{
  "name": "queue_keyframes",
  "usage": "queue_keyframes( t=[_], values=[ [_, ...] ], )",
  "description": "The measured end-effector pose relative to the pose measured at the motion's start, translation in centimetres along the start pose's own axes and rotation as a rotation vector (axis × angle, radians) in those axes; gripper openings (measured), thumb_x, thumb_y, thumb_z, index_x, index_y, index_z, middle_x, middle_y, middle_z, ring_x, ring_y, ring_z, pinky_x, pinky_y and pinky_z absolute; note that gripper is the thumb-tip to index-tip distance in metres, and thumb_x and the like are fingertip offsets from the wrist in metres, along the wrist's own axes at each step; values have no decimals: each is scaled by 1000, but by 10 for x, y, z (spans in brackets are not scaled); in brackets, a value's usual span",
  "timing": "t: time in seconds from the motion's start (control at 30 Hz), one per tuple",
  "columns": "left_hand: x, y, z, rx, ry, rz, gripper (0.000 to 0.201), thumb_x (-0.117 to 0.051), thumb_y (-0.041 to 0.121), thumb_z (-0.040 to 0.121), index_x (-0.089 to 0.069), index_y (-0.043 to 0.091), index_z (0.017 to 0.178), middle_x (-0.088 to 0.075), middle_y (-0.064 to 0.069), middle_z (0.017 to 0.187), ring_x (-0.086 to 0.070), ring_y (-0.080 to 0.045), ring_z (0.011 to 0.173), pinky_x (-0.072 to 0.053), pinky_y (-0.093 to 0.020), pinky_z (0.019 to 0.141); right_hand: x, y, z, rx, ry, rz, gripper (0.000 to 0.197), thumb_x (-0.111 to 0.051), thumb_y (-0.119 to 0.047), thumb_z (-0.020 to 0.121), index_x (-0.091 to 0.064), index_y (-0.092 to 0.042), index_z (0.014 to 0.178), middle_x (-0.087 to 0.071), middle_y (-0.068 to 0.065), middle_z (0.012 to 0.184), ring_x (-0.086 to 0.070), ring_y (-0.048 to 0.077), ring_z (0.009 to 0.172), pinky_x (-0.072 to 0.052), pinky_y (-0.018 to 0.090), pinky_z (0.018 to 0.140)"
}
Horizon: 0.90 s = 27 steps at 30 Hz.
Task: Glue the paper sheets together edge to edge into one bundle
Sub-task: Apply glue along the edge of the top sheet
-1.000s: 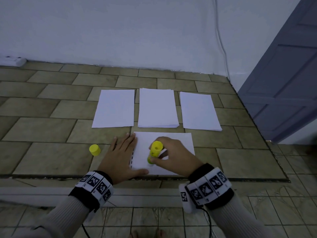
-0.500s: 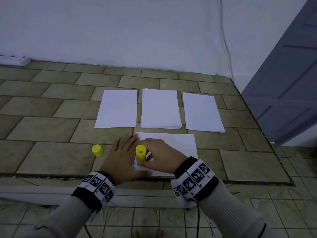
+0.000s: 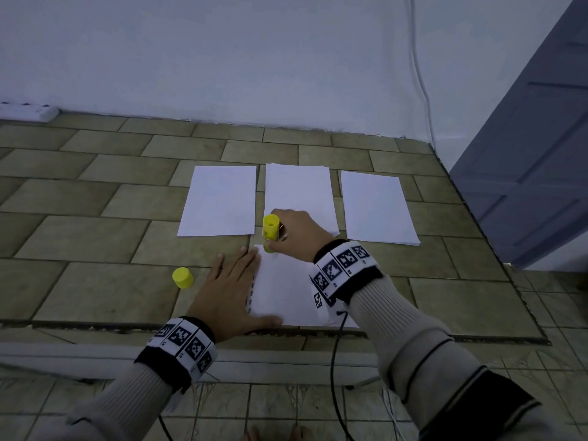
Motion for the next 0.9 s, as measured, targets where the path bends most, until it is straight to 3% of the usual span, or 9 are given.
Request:
queue_keyframes(
  t=[0.1,0.3,0.4,0.5,0.67,0.9],
  values=[
    [-1,0,0,1,-9,4,138,-8,104,54,-5,12,156,4,3,163,10,-11,148,13,-43,119,3,7,3,-23,16,-9,23,-70,-12,80,-57,0,95,-64,15,95,-59,31,88,-48,40,81],
    [-2,-2,0,10,-5,6,130,-7,101,59,-1,15,156,6,4,162,10,-11,149,12,-42,119,12,23,-48,0,67,249,11,-71,-4,76,-62,-1,81,-68,9,89,-63,20,83,-51,23,74],
    [-2,-2,0,15,-7,27,126,-3,99,62,0,15,156,9,5,162,12,-10,148,13,-41,119,9,30,-79,18,30,339,12,-74,-5,77,-66,-2,85,-69,2,92,-66,13,87,-55,33,79],
    [-1,-1,0,2,21,9,124,-8,98,65,-7,13,156,4,3,162,8,-11,148,10,-42,119,6,33,-104,1,5,367,17,-76,-9,76,-69,-3,90,-69,-4,94,-66,12,88,-55,36,80],
    [-3,-1,0,-13,30,14,122,-13,97,68,-13,11,155,-3,0,163,2,-14,149,3,-46,120,0,25,-124,40,-29,335,22,-77,-17,77,-70,-13,98,-67,1,96,-65,13,86,-58,32,74],
    [-3,0,0,1,-7,29,125,-5,98,64,-6,12,155,3,1,163,9,-13,149,8,-44,120,7,26,-109,42,-5,289,21,-74,-12,78,-68,-9,98,-65,5,97,-64,15,86,-58,30,74]
  ],
)
Point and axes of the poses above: each hand's wrist, its own z-axis towards the middle knuckle, its own x-axis out of the back of the hand, y = z × x, the point moved 10 cm from there along z, towards the middle knuckle
